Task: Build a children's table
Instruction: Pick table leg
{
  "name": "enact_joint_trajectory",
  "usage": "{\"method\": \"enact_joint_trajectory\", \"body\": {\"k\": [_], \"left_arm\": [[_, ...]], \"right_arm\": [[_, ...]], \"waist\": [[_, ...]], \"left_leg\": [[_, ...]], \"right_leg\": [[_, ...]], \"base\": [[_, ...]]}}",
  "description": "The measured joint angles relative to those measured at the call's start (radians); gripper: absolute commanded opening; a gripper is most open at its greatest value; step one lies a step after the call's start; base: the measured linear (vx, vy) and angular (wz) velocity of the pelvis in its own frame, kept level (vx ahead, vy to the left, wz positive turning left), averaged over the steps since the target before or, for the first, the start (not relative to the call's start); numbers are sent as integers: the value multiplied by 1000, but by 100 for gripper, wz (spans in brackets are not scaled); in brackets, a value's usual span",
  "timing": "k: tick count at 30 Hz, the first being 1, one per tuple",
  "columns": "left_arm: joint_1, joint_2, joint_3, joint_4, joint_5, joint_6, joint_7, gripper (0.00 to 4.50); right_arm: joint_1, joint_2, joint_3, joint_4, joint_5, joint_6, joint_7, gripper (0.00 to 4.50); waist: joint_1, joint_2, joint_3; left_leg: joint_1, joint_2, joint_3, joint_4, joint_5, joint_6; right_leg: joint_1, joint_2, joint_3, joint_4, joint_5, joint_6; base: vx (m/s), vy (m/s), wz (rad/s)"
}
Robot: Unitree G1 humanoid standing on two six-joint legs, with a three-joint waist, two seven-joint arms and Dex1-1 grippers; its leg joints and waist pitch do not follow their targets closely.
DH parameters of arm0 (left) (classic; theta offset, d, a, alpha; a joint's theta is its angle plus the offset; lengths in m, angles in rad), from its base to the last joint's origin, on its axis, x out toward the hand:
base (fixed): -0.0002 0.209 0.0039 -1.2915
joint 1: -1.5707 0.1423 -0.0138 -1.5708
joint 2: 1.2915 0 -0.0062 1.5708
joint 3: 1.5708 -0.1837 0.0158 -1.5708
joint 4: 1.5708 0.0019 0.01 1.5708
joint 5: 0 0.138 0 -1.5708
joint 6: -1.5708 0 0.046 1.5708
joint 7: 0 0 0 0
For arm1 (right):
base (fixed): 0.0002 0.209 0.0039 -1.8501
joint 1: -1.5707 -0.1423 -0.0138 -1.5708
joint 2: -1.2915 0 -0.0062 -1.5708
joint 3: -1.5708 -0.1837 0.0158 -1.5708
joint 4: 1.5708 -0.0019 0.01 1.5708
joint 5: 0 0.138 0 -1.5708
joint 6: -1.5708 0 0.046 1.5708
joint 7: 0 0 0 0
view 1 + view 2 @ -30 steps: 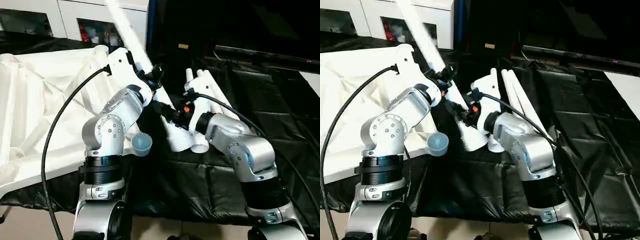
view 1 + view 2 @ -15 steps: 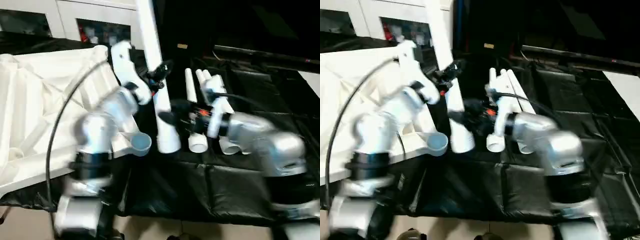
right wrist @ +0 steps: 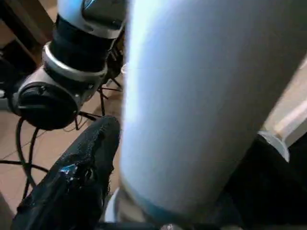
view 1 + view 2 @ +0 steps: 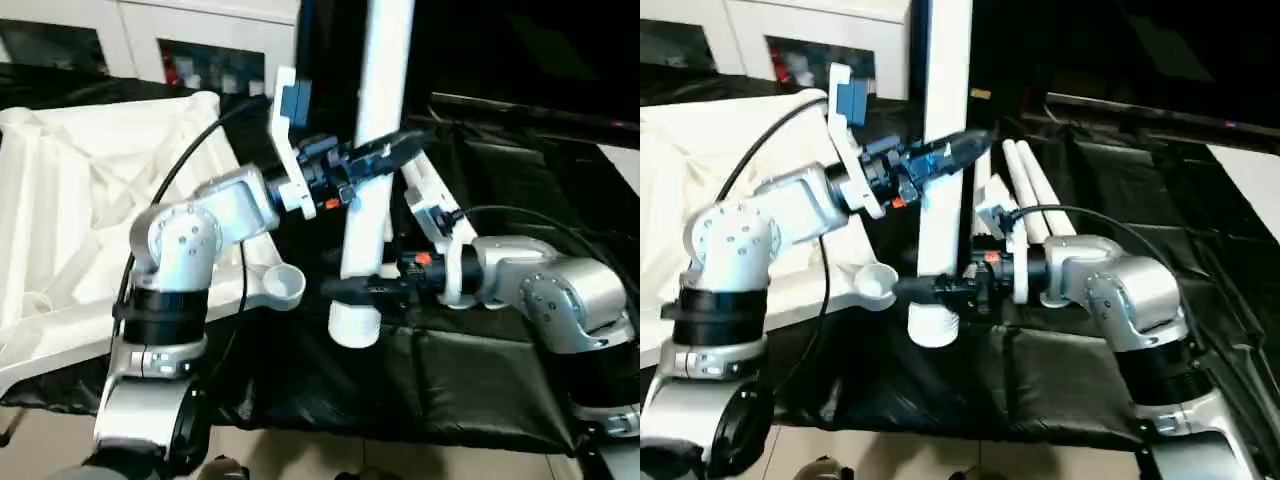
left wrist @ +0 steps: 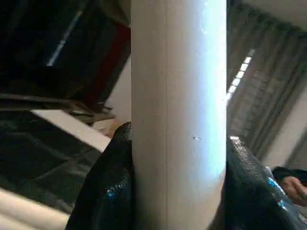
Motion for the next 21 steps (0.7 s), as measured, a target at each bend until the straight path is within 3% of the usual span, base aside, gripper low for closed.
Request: {"method": "enact_joint_trajectory", "body": {"k": [14,20,21], "left_arm": [[0,37,-7,3,-17,3,-66,180],[0,44,-9,3,-18,1,-73,180],[0,44,-9,4,-18,-1,-71,236]], "right_arm": [[-1,4,7,9,21,10,27,196],[-1,15,7,9,22,12,19,191],[-1,18,7,9,22,12,14,190]], "waist": [[2,0,0],[2,0,0],[2,0,0]], "left_leg": [[-1,0,0,0,0,0],[-1,0,0,0,0,0],[-1,0,0,0,0,0]], "right_leg": [[0,0,0,0,0,0],[0,0,0,0,0,0],[0,0,0,0,0,0]], "base": [[0,0,0],[0,0,0],[0,0,0]]}}
